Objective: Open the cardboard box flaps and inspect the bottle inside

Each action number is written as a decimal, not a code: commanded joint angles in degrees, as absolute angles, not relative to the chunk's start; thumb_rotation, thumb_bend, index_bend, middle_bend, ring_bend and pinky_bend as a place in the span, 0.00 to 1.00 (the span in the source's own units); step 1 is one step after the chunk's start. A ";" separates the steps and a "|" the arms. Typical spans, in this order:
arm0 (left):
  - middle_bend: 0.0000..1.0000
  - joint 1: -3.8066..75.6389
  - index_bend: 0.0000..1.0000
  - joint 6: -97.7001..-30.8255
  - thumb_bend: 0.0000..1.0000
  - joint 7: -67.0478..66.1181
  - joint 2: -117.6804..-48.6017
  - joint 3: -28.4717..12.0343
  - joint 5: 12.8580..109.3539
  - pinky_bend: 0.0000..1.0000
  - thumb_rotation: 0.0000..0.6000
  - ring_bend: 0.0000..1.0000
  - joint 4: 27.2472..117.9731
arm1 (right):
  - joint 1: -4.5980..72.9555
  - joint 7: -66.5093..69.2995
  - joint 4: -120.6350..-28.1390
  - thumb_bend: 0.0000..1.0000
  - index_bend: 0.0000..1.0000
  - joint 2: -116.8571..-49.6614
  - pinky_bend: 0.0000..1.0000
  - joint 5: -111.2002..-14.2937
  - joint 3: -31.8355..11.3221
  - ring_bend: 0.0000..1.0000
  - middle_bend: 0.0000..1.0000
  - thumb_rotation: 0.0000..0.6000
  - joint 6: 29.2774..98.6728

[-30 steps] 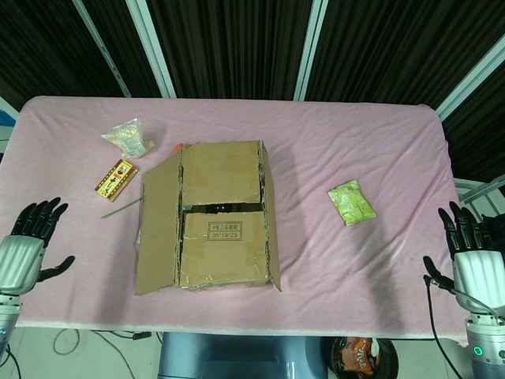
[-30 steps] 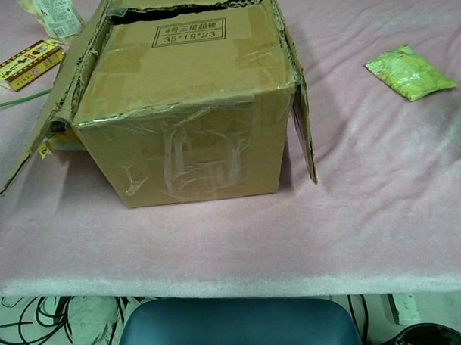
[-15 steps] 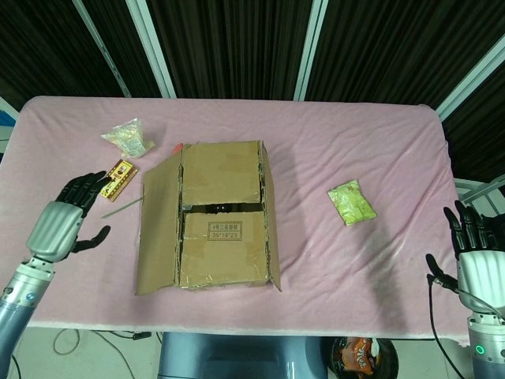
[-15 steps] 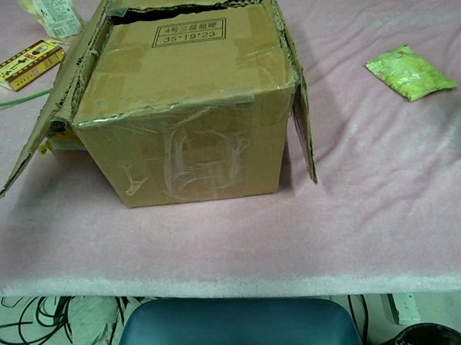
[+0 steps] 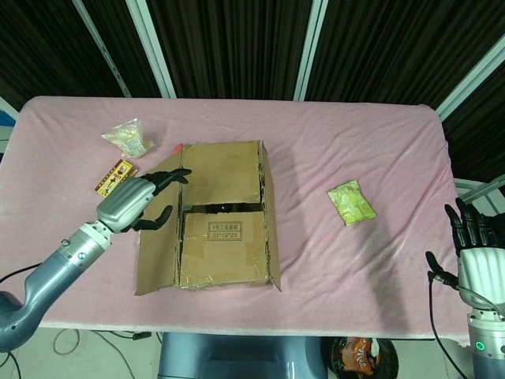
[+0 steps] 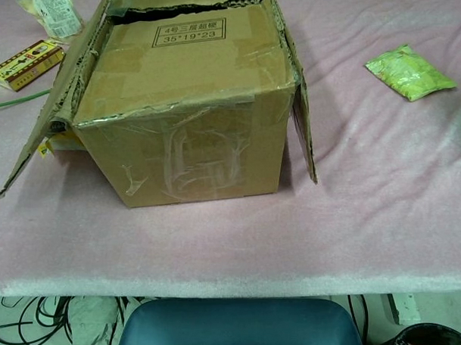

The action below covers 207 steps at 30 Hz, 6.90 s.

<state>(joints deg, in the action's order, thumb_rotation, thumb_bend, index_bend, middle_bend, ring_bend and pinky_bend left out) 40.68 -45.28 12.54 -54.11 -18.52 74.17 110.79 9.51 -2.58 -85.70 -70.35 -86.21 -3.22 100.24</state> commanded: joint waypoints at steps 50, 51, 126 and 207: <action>0.34 59.39 0.16 -30.83 0.58 13.06 -63.29 -17.14 46.53 0.43 1.00 0.34 105.28 | 6.74 -1.88 -85.16 0.33 0.00 -71.30 0.23 -88.19 -6.19 0.06 0.00 1.00 97.16; 0.34 59.05 0.16 -30.67 0.58 14.01 -62.88 -17.59 46.37 0.43 1.00 0.34 105.63 | 6.72 -1.95 -85.23 0.33 0.00 -71.28 0.23 -88.23 -6.25 0.06 0.00 1.00 97.11; 0.33 25.46 0.17 13.37 0.58 43.84 -59.84 -58.60 36.89 0.45 1.00 0.34 122.17 | 5.76 -2.38 -86.18 0.33 0.00 -70.99 0.23 -89.05 -7.90 0.06 0.00 1.00 95.31; 0.03 -1.47 0.01 -76.29 0.22 4.63 -68.52 -19.65 90.42 0.07 1.00 0.03 93.40 | 18.21 -12.41 -109.63 0.39 0.02 -65.26 0.23 -91.32 -14.94 0.06 0.04 1.00 81.54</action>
<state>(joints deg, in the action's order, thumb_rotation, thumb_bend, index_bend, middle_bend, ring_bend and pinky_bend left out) -1.72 -76.30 4.23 -68.58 -19.90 90.68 93.57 15.43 -9.93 -106.55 -65.66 -91.42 -13.34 84.60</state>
